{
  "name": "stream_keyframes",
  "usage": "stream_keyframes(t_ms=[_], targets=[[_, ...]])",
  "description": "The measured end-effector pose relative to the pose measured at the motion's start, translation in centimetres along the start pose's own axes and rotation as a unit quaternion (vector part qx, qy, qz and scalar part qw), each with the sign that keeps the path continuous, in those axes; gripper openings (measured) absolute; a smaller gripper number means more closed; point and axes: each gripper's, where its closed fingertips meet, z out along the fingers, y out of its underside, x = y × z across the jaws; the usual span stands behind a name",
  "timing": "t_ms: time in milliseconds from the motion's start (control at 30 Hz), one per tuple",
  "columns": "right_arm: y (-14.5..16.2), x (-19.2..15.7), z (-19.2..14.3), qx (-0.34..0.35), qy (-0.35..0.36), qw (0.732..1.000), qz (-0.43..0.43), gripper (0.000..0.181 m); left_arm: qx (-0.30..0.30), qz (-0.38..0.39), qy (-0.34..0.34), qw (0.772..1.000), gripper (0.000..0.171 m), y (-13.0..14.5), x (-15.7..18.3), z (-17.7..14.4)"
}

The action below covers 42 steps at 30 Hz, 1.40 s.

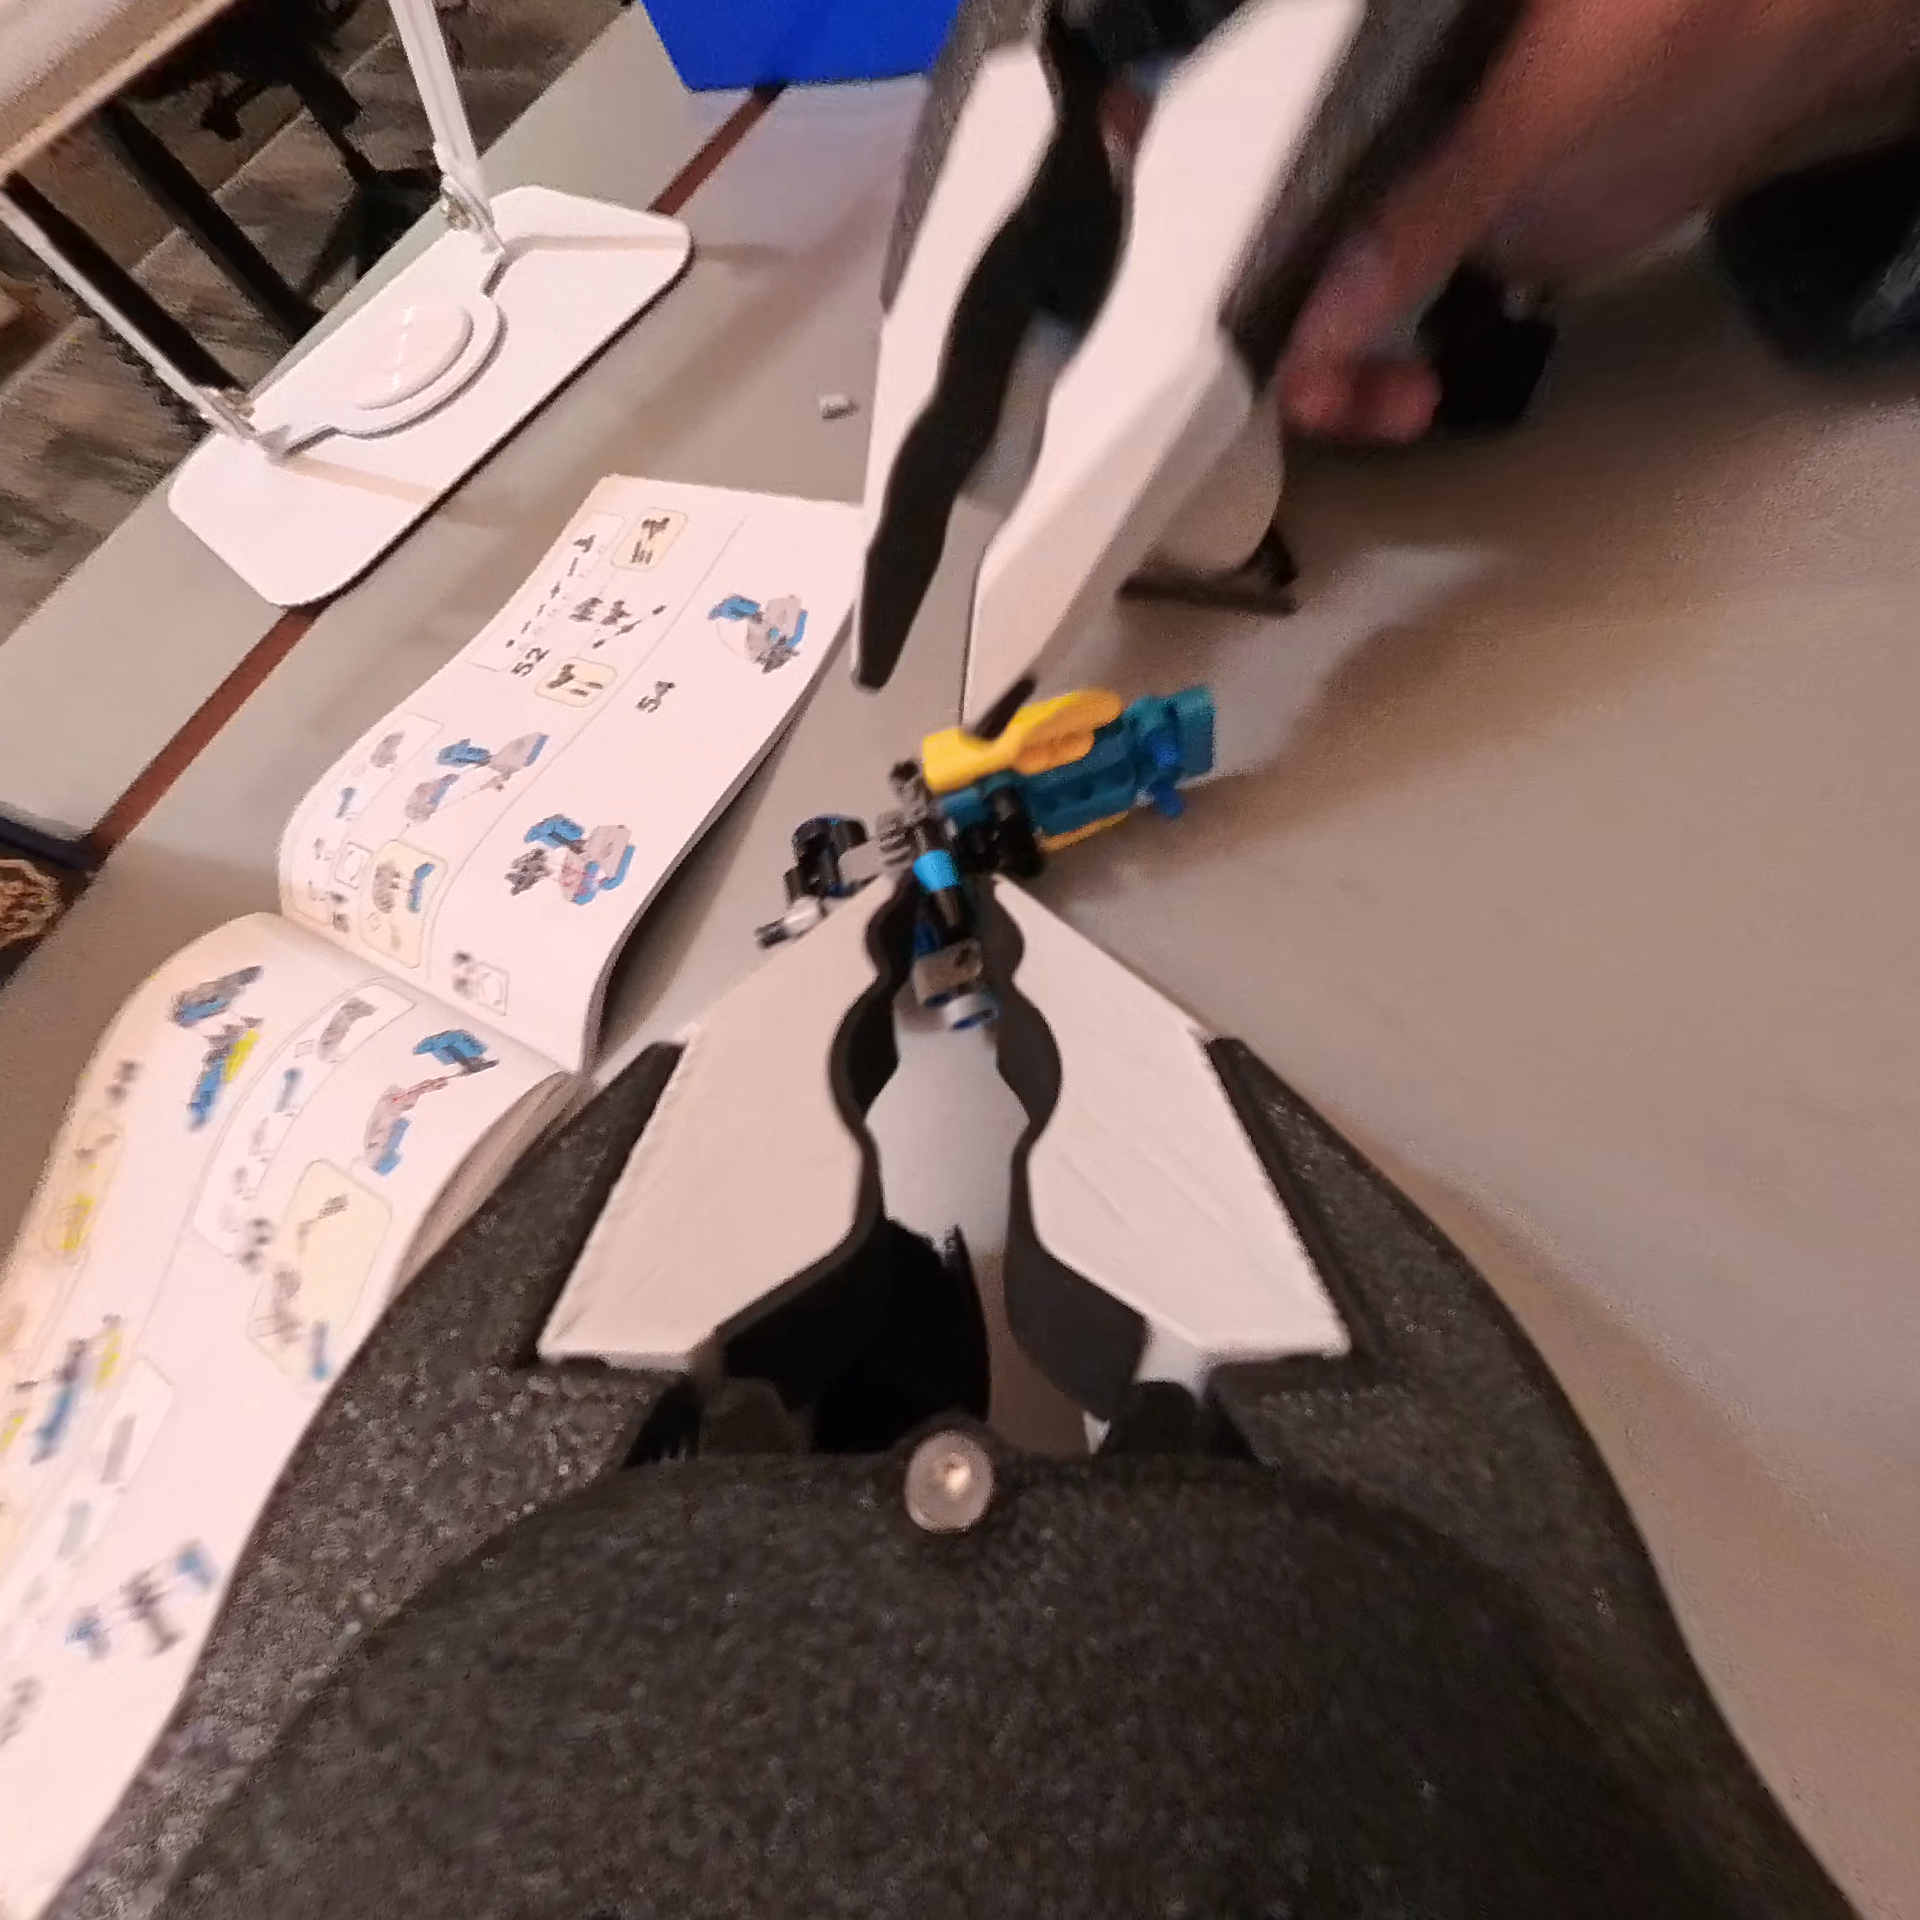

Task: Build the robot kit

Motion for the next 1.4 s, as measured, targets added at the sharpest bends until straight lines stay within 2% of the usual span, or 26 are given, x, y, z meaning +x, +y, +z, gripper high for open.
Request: stream_keyframes(t_ms=[67,200,300,367,500,767,1067,1300,1400], targets=[[-0.6,-0.5,-0.4,0.003,-0.046,0.999,0.018,0.017,0.005,0.013,0.016,1.000,0.010,0.3,-0.5,-0.1],[0.3,-1.2,0.7,-0.011,-0.043,0.999,-0.002,0.021,0.029,-0.002,0.087,0.996,0.008,0.3,0.0,-0.5],[0.8,-1.2,1.4,-0.013,-0.026,1.000,0.008,0.027,0.032,0.013,0.092,0.995,0.008,0.3,0.1,-0.6],[0.6,-1.5,1.5,-0.009,-0.029,0.999,0.012,0.016,0.031,0.002,0.093,0.995,0.008,0.3,0.1,-0.6],[0.5,-1.2,1.6,-0.009,-0.008,1.000,-0.001,0.013,0.030,-0.006,0.091,0.995,0.007,0.3,-0.1,-0.5],[0.9,-1.8,1.7,-0.047,-0.004,0.997,-0.067,0.010,0.025,-0.047,0.145,0.988,0.007,0.4,0.6,-0.9],[1.0,-1.7,1.7,-0.092,0.026,0.988,-0.117,0.007,0.023,-0.053,0.151,0.987,0.006,0.3,0.7,-0.9],[1.0,-1.7,1.8,-0.101,0.044,0.985,-0.134,0.006,0.021,-0.063,0.150,0.987,0.006,0.2,0.7,-0.8],[1.1,-1.7,1.8,-0.121,0.071,0.975,-0.175,0.005,0.020,-0.060,0.149,0.987,0.005,0.2,0.7,-0.8]])
